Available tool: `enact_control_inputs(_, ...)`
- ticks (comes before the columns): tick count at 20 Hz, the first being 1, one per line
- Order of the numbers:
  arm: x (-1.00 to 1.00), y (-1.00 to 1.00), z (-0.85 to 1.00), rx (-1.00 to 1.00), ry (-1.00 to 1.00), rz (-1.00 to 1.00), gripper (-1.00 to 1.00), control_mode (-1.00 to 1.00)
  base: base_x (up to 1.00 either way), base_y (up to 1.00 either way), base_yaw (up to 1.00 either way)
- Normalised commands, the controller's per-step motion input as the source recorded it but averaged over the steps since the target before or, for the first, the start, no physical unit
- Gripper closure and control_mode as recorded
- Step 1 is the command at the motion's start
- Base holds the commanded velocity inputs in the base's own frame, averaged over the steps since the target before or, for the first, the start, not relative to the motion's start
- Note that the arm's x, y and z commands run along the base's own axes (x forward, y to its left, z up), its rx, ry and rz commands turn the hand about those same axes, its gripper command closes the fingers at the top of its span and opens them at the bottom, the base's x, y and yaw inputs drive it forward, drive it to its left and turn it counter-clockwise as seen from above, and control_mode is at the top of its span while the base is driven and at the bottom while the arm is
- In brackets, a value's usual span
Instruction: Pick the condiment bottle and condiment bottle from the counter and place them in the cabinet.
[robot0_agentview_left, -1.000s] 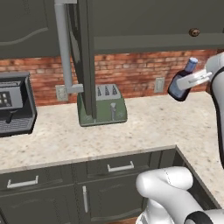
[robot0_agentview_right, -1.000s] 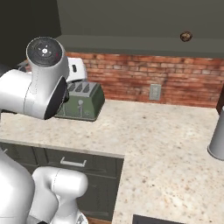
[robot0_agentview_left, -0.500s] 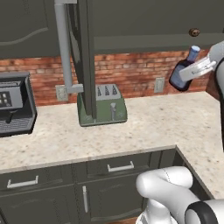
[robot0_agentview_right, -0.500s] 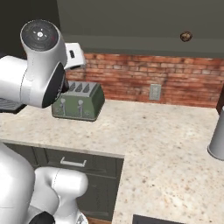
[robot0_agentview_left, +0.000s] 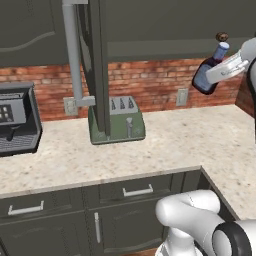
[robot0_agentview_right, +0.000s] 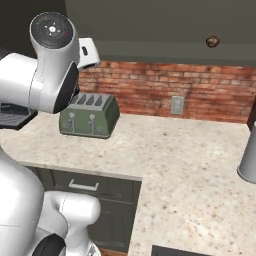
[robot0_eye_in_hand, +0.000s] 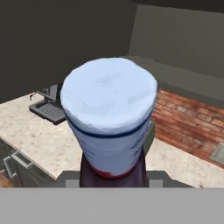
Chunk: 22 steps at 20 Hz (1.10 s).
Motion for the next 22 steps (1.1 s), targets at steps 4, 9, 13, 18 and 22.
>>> enact_control_inputs(4,0.15,0.0,0.2,-0.01,-0.06,0.02,1.0,-1.0,0.0,0.0,0.0)
enact_control_inputs(9,0.2,0.0,0.17,-0.01,-0.05,0.02,1.0,-1.0,0.0,0.0,0.0)
enact_control_inputs(13,0.13,0.0,0.16,-0.01,-0.05,0.01,1.0,-1.0,0.0,0.0,0.0)
enact_control_inputs(18,0.16,0.0,0.05,-0.01,-0.03,0.01,1.0,-1.0,0.0,0.0,0.0)
enact_control_inputs(22,0.2,0.0,0.0,0.0,0.0,0.02,1.0,-1.0,0.0,0.0,0.0)
